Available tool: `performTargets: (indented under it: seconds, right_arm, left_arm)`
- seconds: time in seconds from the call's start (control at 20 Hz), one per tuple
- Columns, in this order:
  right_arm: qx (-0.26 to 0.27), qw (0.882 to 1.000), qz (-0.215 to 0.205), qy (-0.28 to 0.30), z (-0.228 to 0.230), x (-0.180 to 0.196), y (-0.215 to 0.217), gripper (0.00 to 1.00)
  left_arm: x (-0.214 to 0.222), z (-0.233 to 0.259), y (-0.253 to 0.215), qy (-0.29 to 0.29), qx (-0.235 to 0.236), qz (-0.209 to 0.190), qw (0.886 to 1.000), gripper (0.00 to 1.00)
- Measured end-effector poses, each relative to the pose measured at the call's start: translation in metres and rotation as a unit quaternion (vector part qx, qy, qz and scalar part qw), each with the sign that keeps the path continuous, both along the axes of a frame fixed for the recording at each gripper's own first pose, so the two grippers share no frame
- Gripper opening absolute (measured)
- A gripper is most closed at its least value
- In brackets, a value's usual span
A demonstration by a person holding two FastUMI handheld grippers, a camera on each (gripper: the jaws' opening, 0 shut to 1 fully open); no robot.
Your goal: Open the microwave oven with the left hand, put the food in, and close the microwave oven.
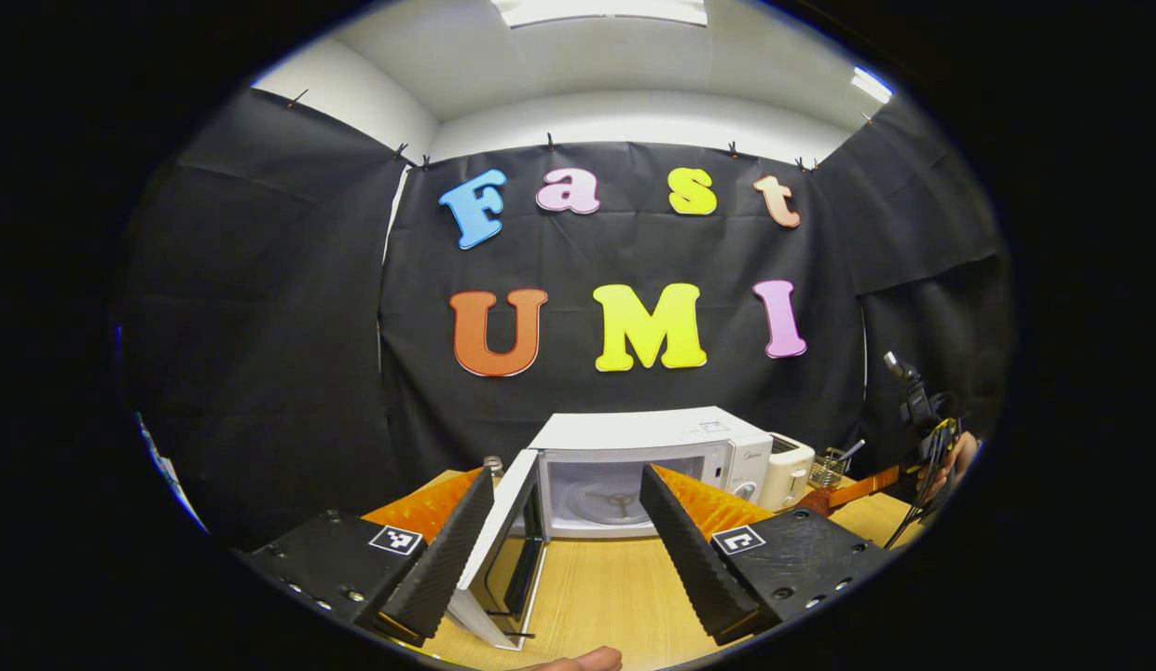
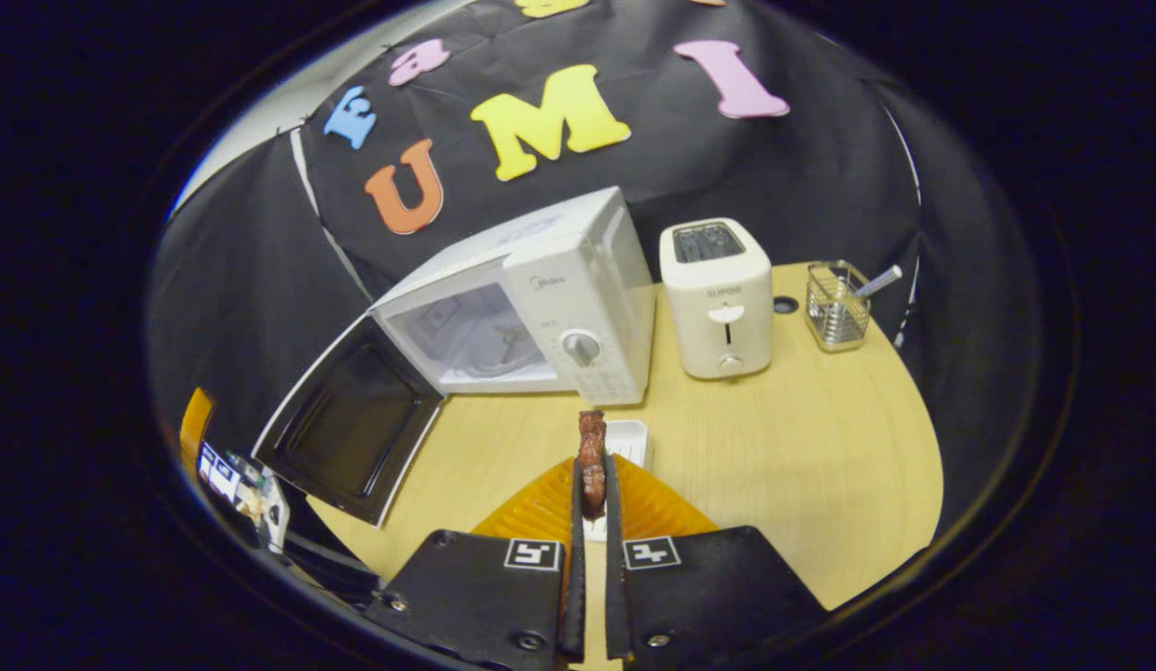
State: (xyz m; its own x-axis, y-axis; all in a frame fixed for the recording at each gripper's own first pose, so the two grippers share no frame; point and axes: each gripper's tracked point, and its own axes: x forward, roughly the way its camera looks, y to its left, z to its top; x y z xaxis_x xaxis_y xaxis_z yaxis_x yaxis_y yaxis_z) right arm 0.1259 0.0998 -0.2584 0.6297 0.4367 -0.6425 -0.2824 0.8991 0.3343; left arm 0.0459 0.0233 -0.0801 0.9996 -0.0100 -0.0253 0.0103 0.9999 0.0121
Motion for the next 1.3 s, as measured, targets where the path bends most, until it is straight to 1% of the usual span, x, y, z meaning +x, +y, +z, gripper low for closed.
performTargets:
  seconds: [0.15, 0.3, 0.5, 0.6, 0.7, 0.8, 0.9, 1.1, 1.2, 1.3]
  right_arm:
    - [-0.037, 0.997, 0.007, -0.068, 0.021, -0.008, 0.028, 0.12]
    - [-0.065, 0.989, 0.028, -0.130, 0.041, -0.016, 0.063, 0.12]
    - [-0.067, 0.977, 0.045, -0.197, 0.059, -0.027, 0.116, 0.11]
    - [-0.062, 0.972, 0.049, -0.220, 0.062, -0.031, 0.143, 0.11]
    - [-0.053, 0.971, 0.060, -0.224, 0.056, -0.031, 0.172, 0.12]
    - [-0.039, 0.973, 0.072, -0.218, 0.049, -0.029, 0.199, 0.12]
    - [-0.024, 0.976, 0.068, -0.207, 0.040, -0.020, 0.220, 0.12]
    - [0.022, 0.984, 0.041, -0.170, 0.018, 0.011, 0.257, 0.12]
    - [0.050, 0.986, 0.018, -0.158, 0.011, 0.027, 0.270, 0.12]
    - [0.082, 0.985, -0.008, -0.149, 0.006, 0.047, 0.281, 0.12]
  left_arm:
    - [-0.006, -0.006, 0.006, 0.006, 0.009, 0.001, 1.000, 0.97]
    - [-0.010, -0.007, 0.010, 0.004, 0.001, -0.003, 1.000, 0.97]
    - [-0.028, -0.010, 0.037, 0.001, -0.008, 0.007, 1.000, 0.97]
    - [-0.031, -0.012, 0.049, 0.001, -0.011, 0.015, 1.000, 0.97]
    - [-0.034, -0.013, 0.062, 0.002, -0.016, 0.023, 1.000, 0.97]
    - [-0.040, -0.015, 0.072, 0.003, -0.020, 0.028, 0.999, 0.97]
    - [-0.043, -0.013, 0.081, -0.005, -0.020, 0.033, 0.999, 0.97]
    - [-0.045, -0.019, 0.093, -0.005, -0.023, 0.035, 0.999, 0.97]
    - [-0.046, -0.016, 0.099, -0.013, -0.009, 0.037, 0.999, 0.97]
    - [-0.046, -0.019, 0.100, -0.015, -0.008, 0.036, 0.999, 0.97]
